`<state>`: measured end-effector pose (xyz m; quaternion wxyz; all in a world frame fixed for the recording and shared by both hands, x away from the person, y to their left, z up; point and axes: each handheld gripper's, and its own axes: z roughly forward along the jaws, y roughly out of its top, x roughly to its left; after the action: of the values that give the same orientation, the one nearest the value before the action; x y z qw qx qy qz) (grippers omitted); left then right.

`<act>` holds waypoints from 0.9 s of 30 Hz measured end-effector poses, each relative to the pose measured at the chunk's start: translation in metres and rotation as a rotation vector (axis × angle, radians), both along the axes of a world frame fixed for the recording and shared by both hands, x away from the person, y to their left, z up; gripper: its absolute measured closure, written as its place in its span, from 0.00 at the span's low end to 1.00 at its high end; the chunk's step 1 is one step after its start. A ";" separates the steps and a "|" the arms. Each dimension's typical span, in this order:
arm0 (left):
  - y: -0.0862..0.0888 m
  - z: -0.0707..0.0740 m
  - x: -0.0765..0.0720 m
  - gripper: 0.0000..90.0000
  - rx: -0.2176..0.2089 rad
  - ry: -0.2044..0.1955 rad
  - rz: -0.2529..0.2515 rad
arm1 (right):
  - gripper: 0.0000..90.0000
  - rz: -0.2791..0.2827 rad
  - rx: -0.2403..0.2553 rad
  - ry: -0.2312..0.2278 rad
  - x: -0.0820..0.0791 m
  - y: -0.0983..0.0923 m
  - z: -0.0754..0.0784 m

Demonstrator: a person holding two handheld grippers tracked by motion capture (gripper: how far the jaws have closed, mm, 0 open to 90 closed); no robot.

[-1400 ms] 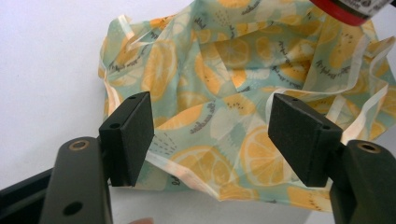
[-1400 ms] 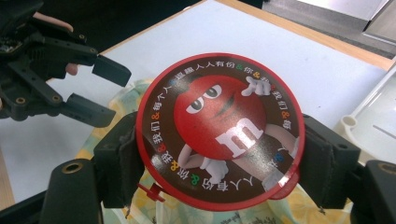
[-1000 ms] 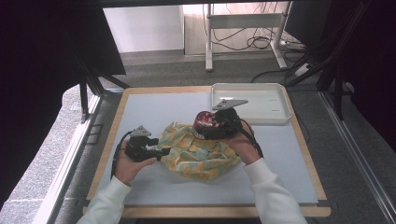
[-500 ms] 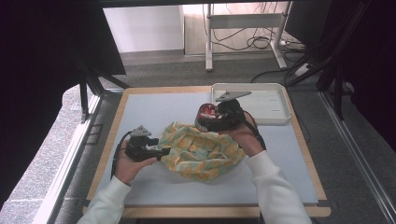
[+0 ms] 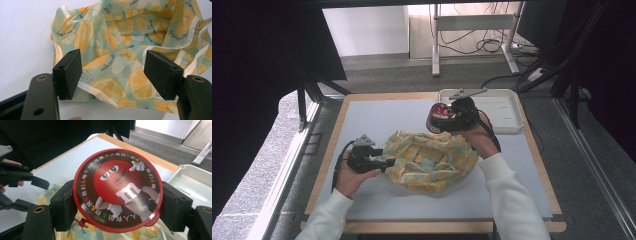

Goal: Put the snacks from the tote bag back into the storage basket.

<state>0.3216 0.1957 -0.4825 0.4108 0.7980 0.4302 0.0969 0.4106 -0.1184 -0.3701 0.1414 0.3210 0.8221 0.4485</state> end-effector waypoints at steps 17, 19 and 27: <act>0.003 0.000 0.001 0.34 0.002 0.000 0.001 | 0.28 -0.065 -0.012 0.007 0.022 -0.014 0.001; 0.003 0.000 0.001 0.34 0.003 -0.002 0.000 | 0.28 -0.075 -0.015 0.010 0.025 -0.015 0.001; 0.004 0.001 0.001 0.34 -0.002 0.000 0.002 | 0.28 -0.118 -0.032 0.017 0.040 -0.025 0.000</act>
<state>0.3224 0.2001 -0.4817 0.4115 0.7972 0.4310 0.0966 0.4503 -0.1429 -0.3705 0.1659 0.3702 0.8101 0.4234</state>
